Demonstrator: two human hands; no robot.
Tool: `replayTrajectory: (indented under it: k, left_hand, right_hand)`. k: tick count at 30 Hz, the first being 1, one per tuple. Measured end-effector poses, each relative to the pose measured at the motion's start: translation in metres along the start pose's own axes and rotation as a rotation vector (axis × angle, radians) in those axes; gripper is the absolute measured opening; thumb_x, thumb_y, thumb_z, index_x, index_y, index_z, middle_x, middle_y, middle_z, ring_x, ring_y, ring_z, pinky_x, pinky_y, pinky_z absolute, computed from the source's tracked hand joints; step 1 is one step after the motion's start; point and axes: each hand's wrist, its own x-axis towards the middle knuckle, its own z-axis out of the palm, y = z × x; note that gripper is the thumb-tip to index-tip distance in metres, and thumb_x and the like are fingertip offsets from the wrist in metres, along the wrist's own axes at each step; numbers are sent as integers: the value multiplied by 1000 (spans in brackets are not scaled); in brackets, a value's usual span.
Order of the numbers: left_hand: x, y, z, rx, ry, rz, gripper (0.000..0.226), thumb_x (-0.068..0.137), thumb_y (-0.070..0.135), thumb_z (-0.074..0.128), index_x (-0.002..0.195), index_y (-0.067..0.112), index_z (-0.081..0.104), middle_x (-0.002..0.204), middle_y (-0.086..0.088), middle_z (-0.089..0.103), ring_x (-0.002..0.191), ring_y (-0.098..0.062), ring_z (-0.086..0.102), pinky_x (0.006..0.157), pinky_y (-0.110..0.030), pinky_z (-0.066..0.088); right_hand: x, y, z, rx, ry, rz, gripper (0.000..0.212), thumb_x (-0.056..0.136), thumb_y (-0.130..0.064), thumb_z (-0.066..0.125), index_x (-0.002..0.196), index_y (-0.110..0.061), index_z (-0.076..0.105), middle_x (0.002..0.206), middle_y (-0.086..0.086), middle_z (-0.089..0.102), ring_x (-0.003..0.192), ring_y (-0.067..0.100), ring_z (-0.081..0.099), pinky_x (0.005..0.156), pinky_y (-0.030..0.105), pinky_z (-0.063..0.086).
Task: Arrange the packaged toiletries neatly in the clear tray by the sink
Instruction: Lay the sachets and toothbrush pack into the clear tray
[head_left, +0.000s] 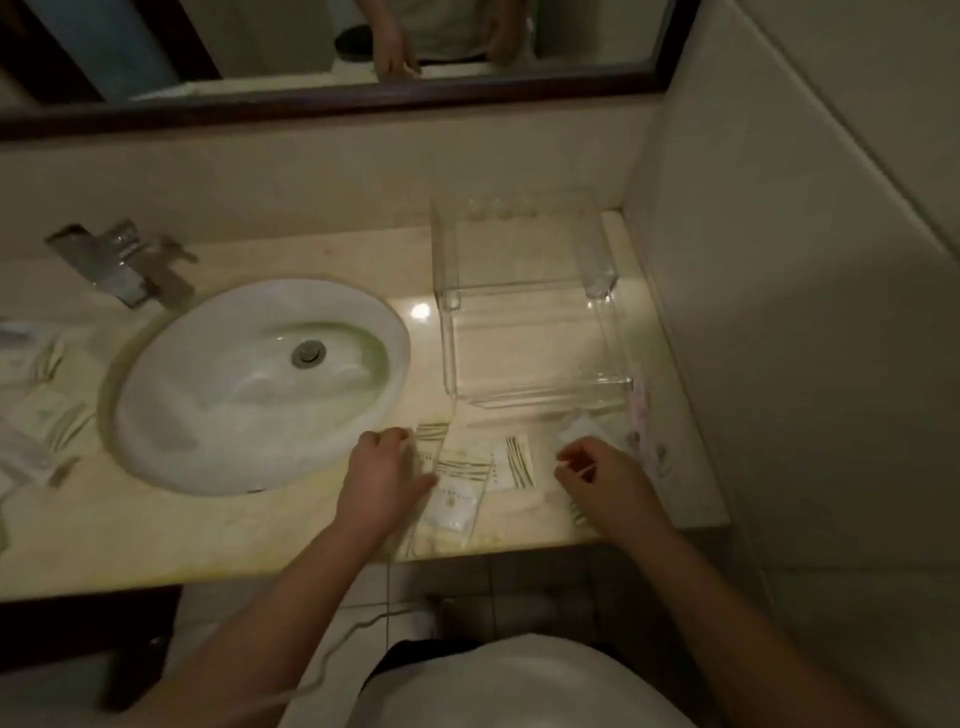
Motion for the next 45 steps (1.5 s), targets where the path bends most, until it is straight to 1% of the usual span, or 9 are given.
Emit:
replayTrajectory:
  k: [7,11,15,20,24,27,32,41,45]
  left_hand:
    - [-8,1,8,16,11,-103,57,73,19,72,125,11,51,110,-13,55,97,-30,56,80,-37,49]
    - [-7,7,11,180,99,233,63,70,25,73,129,15,53,123,-12,53,110,-31,47,91,-39,42]
    - [11,18,11,393,-156,422,73,71,38,73,136,22,45,135,-3,48,119,-27,39,93,-40,33]
    - [30,21,6,431,-286,481,48,74,39,72,116,24,54,117,0,58,115,-24,43,92,-38,32]
    - [41,19,-15,-69,-320,370,24,77,28,74,99,22,68,97,6,67,92,-12,62,78,-29,48]
    - [52,23,-39,-401,-238,177,11,80,18,74,80,23,64,71,11,64,61,1,59,59,-21,45]
    - [69,34,-62,-768,-245,-22,28,78,-5,68,99,13,63,91,-8,70,79,-20,69,69,-36,58]
    - [84,67,-73,-798,-204,-71,19,74,7,66,93,5,71,98,-28,68,82,-36,67,84,-56,52]
    - [90,76,-71,-846,-168,-121,18,77,-3,65,88,11,69,91,-20,71,83,-34,65,76,-49,54]
  right_hand:
    - [16,-13,43,-260,9,-232,44,82,-32,68,124,-24,55,121,-2,56,108,18,54,88,30,45]
    - [30,-19,51,-530,-47,-331,58,82,-33,68,134,-23,46,133,2,50,121,24,45,97,37,43]
    - [44,-21,50,-605,-68,-289,61,76,-37,72,130,-23,49,131,2,51,120,24,44,98,37,42]
    - [51,-22,45,-576,-99,-175,38,73,-41,71,103,-22,59,109,0,57,106,21,45,84,32,41]
    - [49,-29,32,-277,-38,-14,28,73,-27,74,95,-21,56,88,-4,59,87,19,57,66,27,42]
    - [42,-41,12,44,29,115,28,77,-18,76,97,-19,57,86,-5,63,75,12,62,58,20,45]
    - [38,-52,-20,494,52,198,25,85,-10,69,109,-9,64,101,7,73,88,17,73,75,30,60]
    - [57,-48,-54,766,69,180,14,90,-5,62,102,-8,67,99,8,75,91,22,73,75,35,58]
    - [66,-40,-64,858,70,191,14,90,-5,61,102,-9,68,97,7,76,90,21,73,73,31,57]
